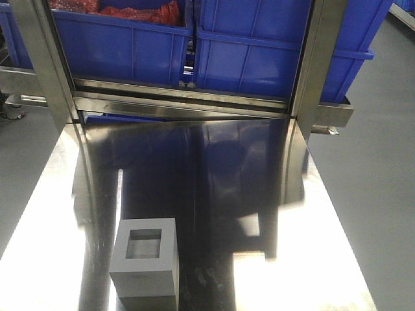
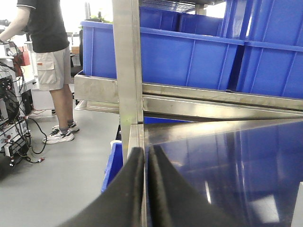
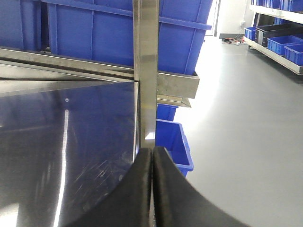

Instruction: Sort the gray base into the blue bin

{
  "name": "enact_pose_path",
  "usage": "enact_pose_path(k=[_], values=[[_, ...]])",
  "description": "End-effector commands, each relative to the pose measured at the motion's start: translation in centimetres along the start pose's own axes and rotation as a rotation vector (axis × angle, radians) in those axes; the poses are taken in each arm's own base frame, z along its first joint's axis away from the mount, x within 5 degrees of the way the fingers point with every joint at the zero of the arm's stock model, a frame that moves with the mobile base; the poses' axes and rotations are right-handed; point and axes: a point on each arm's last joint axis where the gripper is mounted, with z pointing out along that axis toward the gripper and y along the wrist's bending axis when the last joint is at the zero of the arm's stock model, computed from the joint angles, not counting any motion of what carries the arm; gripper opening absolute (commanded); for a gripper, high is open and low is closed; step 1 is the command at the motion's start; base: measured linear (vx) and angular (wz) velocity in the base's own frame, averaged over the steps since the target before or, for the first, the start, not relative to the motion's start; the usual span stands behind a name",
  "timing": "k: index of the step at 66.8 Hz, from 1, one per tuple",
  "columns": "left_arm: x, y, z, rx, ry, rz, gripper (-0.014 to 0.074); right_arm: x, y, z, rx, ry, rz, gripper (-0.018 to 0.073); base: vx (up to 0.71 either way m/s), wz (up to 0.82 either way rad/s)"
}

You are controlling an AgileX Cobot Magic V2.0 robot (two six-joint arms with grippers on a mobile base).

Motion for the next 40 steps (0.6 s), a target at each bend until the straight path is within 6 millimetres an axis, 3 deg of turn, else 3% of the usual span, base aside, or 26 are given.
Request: enact_pose_path(k=[1,40], values=[[-1.15,-0.03,-0.21,0.007,-0.1,-0.011,-0.0008,-0.57,-0.01,-0.05,0.003,-0.082,-0.02,-0.0005,0.0,0.0],[-1.15,-0.03,-0.21,0.007,-0.1,-0.011,-0.0008,-0.57,-0.01,-0.05,0.004,-0.082,-0.02,-0.0005,0.0,0.0]])
